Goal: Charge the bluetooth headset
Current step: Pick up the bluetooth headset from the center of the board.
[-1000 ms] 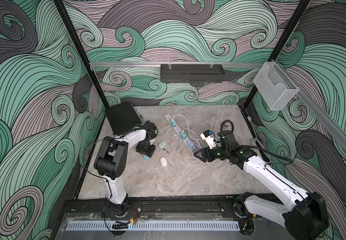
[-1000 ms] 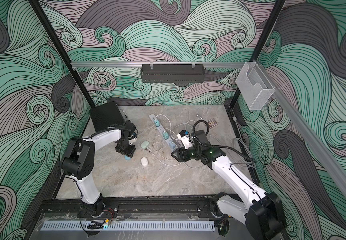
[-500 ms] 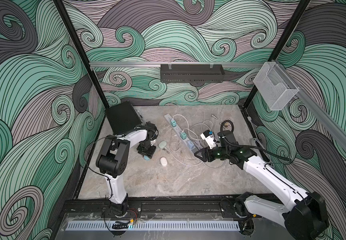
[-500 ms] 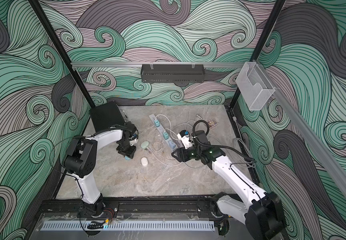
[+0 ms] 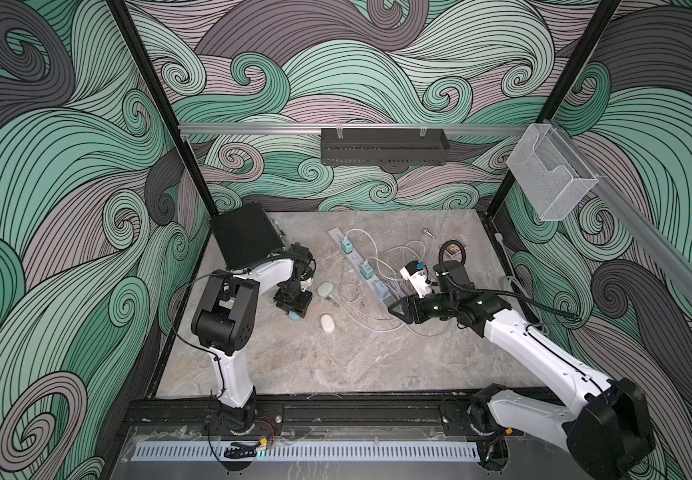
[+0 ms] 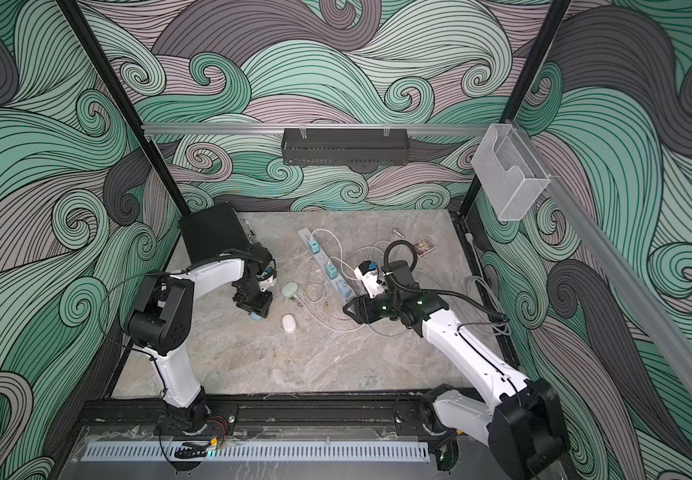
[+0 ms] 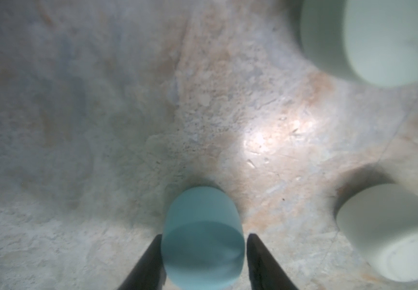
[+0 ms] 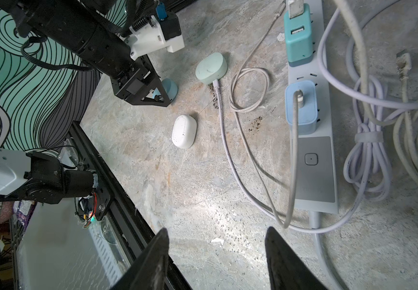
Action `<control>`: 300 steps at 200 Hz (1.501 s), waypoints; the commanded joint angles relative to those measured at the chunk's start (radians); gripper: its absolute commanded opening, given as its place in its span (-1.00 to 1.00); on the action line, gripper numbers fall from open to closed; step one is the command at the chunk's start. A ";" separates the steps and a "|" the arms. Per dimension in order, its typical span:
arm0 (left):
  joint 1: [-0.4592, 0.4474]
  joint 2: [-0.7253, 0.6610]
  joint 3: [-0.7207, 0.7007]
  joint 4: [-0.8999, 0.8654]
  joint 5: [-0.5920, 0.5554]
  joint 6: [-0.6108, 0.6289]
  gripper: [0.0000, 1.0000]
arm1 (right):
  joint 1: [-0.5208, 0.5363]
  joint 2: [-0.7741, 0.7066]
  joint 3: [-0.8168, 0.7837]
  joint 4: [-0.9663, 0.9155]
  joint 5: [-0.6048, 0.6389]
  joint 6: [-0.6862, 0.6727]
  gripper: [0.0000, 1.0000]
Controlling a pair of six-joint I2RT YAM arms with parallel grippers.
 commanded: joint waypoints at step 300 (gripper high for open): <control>0.091 -0.505 -0.170 0.185 0.345 -0.213 -0.38 | 0.052 0.059 0.164 -0.042 0.212 0.072 -0.05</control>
